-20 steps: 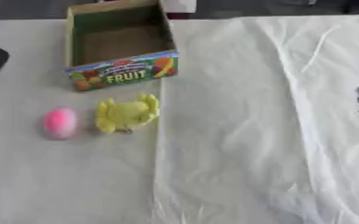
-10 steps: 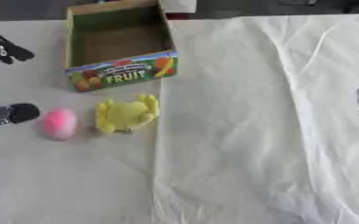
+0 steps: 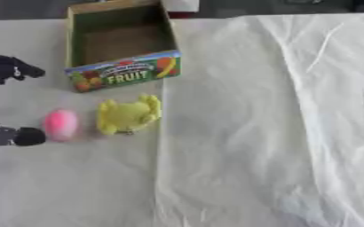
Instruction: Pick up objects on the table and place them in the box.
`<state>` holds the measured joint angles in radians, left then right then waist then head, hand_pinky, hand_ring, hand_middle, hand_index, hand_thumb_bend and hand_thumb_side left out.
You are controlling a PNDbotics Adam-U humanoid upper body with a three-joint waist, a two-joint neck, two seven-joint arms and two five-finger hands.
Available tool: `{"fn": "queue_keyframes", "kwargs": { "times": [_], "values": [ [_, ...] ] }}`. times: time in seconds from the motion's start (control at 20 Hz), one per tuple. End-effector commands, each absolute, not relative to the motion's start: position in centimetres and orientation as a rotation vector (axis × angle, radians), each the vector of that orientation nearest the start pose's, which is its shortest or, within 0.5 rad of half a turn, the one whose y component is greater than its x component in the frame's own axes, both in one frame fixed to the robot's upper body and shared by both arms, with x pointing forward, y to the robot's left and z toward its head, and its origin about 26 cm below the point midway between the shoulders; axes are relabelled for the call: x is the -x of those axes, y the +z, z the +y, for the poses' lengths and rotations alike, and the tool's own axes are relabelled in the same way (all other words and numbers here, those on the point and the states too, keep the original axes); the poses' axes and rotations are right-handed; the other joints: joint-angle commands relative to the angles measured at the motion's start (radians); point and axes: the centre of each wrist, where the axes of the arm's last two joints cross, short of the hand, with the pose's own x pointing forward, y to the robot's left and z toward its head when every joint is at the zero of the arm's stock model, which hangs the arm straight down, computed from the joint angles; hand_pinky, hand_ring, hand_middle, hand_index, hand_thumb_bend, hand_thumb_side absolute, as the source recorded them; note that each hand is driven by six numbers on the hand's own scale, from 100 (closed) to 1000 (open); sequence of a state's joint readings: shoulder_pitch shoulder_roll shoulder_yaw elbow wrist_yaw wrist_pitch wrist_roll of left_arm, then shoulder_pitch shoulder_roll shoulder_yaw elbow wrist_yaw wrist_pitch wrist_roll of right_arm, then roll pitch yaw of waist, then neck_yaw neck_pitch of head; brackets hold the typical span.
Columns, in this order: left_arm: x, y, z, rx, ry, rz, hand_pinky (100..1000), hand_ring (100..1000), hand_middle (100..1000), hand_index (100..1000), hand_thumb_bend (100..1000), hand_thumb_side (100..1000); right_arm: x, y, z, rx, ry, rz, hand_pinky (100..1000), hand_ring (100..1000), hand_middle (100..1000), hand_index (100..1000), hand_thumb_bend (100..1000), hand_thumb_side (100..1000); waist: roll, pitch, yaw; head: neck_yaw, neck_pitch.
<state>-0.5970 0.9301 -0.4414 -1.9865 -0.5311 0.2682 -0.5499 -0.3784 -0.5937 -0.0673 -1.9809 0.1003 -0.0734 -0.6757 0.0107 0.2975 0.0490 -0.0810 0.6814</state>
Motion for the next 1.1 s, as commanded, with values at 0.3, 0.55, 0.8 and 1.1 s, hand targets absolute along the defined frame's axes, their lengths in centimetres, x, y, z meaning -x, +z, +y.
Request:
{"fn": "queue_keyframes", "kwargs": {
  "times": [0.3, 0.55, 0.8, 1.1],
  "values": [
    [-29.8, 26.1, 23.6, -0.722, -1.718, -1.313, 674, 811, 826, 977, 680, 837, -29.7, 26.7, -30.6, -1.074, 0.204, 3.380, 629, 655, 548, 709, 100, 637, 0.000, -0.011, -0.001, 0.007, -0.009],
    [-29.8, 25.7, 23.6, -0.741, -1.697, -1.274, 672, 821, 856, 976, 619, 742, -29.7, 26.6, -30.7, -1.074, 0.206, 3.381, 629, 655, 547, 709, 100, 638, -0.002, -0.007, -0.005, 0.009, -0.012],
    [-29.7, 25.3, 23.7, -0.794, -1.681, -1.234, 679, 828, 863, 972, 490, 607, -29.7, 26.6, -30.6, -1.074, 0.206, 3.384, 629, 655, 546, 709, 100, 638, -0.003, -0.002, -0.009, 0.009, -0.015],
    [-29.7, 25.2, 24.0, -0.925, -1.660, -1.226, 706, 844, 870, 973, 450, 552, -29.7, 26.5, -30.6, -1.074, 0.206, 3.389, 629, 654, 544, 708, 100, 639, -0.004, 0.007, -0.010, 0.008, -0.020]
  ]
}}
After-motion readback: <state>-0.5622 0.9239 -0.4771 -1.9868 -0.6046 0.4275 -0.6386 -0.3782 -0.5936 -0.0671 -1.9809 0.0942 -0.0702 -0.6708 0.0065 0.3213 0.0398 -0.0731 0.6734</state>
